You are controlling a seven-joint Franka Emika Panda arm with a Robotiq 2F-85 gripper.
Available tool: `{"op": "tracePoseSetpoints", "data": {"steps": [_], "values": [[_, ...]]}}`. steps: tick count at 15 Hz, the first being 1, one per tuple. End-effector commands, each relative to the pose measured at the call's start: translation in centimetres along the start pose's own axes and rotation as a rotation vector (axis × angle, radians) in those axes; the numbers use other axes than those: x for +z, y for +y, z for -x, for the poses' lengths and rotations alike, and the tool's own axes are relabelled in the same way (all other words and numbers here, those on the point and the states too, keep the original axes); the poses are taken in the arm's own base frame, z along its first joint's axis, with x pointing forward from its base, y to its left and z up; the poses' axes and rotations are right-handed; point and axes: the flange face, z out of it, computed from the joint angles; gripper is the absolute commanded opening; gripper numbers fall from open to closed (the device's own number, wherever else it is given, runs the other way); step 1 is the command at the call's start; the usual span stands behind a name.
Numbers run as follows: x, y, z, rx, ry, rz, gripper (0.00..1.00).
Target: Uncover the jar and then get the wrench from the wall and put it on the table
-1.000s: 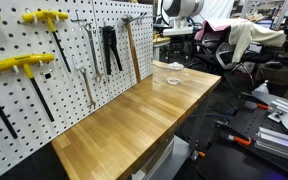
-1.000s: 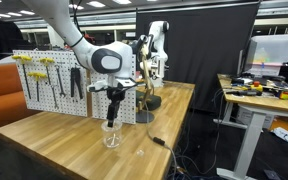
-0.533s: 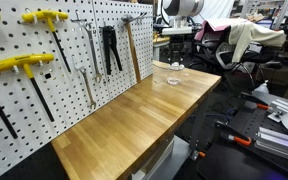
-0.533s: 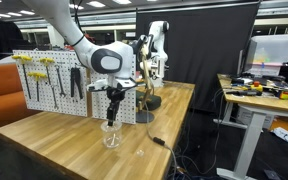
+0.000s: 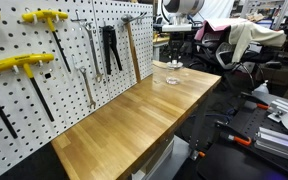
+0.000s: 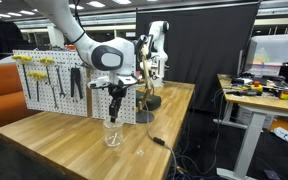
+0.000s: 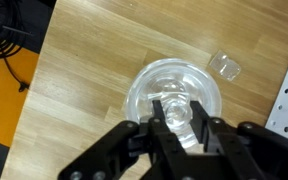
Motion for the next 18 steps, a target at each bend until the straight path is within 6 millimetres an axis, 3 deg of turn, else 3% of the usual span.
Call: {"op": "tracePoseSetpoints", "data": {"steps": [1,4,7,13,18], "values": [[-2.6,1.0,-0.2,0.023,0.013,-0.060,0.08],[-4.3,1.7,-0.7,0.053,0.043,-0.081,0.08],[-3.9,3.6,-2.5,0.161,0.049,-0.083,0.08],[0.4,9.4,-6.6,0.435,0.033,-0.023,0.08],[5.4,11.0,-7.1,0.537,-0.072,0.042,0.08]]}}
